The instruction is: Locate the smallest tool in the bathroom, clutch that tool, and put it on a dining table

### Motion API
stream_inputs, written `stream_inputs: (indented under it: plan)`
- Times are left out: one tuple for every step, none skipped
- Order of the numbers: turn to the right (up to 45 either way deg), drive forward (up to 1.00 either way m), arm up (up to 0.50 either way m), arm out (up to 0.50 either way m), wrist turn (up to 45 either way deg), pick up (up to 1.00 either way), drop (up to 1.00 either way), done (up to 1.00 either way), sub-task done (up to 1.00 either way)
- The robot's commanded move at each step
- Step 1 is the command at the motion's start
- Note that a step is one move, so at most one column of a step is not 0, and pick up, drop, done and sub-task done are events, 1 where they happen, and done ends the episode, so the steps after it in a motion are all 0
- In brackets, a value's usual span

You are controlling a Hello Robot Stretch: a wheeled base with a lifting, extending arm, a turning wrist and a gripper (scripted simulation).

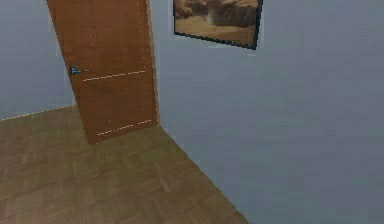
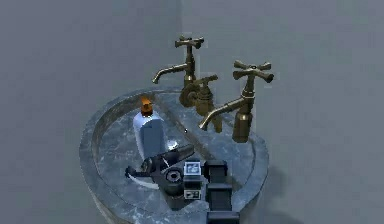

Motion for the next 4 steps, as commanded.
stream_inputs:
  plan:
    - [0.0,0.00,0.10,0.00,0.0,0.00,0.00,0.00,0.00]
    - [0.0,0.00,0.08,0.00,0.0,0.00,0.00,0.00,0.00]
    - [0.0,0.00,0.00,0.00,-45.0,0.00,0.00,0.00,0.00]
    - [0.0,0.00,0.00,0.00,-45.0,0.00,0.00,0.00,0.00]
